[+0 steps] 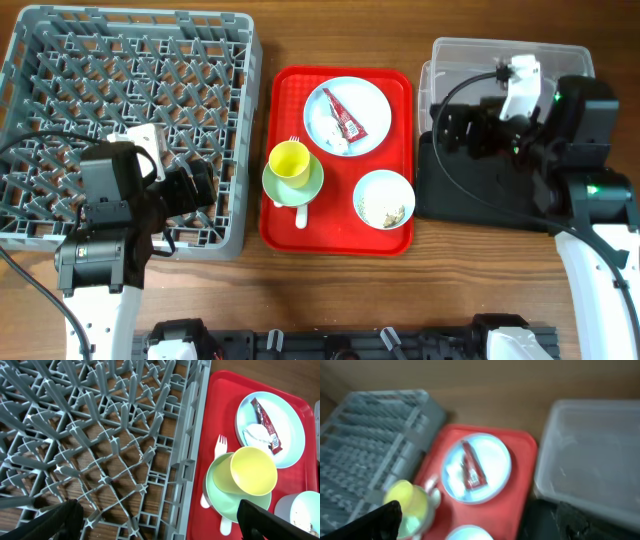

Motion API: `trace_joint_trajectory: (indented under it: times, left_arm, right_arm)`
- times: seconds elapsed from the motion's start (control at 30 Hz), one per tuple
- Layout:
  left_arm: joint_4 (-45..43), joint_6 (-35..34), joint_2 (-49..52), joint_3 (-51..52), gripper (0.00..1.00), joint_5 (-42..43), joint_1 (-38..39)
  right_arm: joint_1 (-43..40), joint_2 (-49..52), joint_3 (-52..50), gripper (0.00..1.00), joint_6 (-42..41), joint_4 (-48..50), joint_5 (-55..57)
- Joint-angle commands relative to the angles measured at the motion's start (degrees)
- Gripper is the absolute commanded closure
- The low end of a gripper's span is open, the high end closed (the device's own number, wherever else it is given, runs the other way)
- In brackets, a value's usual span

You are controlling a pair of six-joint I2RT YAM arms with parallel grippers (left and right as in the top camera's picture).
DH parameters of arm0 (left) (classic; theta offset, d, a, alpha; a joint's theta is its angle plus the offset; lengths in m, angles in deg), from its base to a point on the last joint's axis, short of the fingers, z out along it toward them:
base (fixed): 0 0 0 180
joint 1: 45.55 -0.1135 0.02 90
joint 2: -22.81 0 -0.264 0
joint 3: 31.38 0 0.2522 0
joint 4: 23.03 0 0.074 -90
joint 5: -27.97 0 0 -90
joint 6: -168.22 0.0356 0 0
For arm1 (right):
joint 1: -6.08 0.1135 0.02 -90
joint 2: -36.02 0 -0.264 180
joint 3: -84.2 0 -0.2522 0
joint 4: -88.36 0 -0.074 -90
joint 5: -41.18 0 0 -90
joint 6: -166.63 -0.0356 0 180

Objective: Sort waste into correct bins and load items into the dishwasher rack
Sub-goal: 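Move the right gripper over the blue plate toward the white napkin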

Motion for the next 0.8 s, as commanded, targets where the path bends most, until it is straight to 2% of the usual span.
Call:
trace_joint_trajectory:
  times: [0.0,0.17,0.3,0.4,0.53,0.63,0.77]
  left_arm:
    - [-0.3,1.1,-0.2,-1.2,0.0,0.7,0.3]
    - [-0.4,1.1,-0.2,-1.2,0.0,0.7,0.3]
    - [-0.4,1.1,-0.2,-1.2,0.0,0.7,0.3]
    - [-0.4,1.1,-0.2,-1.2,0.0,0.7,0.3]
    - [-0.3,1.1,-0.2,-1.2,0.0,0.7,0.3]
    - [-0.3,1.1,-0.2,-1.2,0.0,0.7,0.3]
    - [-0.3,1.1,-0.2,-1.2,0.0,0.7,0.3]
  right_arm:
    - [3.8,0.5,3.1,0.01,1.1,0.9,-2.4]
    - [12.2,6.4,8.9,0.1,4.4,-0.9,3.3]
    - [19.5,15.7,15.4,0.1,7.2,-4.9,11.3]
    - [23.1,21.7,17.1,0.13,8.7,-4.2,13.9]
    - [25.9,29.8,17.2,0.3,8.4,-1.3,16.2]
    - [27.4,35.3,17.2,0.38,8.3,0.3,16.1]
    - [28.6,41.1,17.2,0.39,5.2,2.6,15.8]
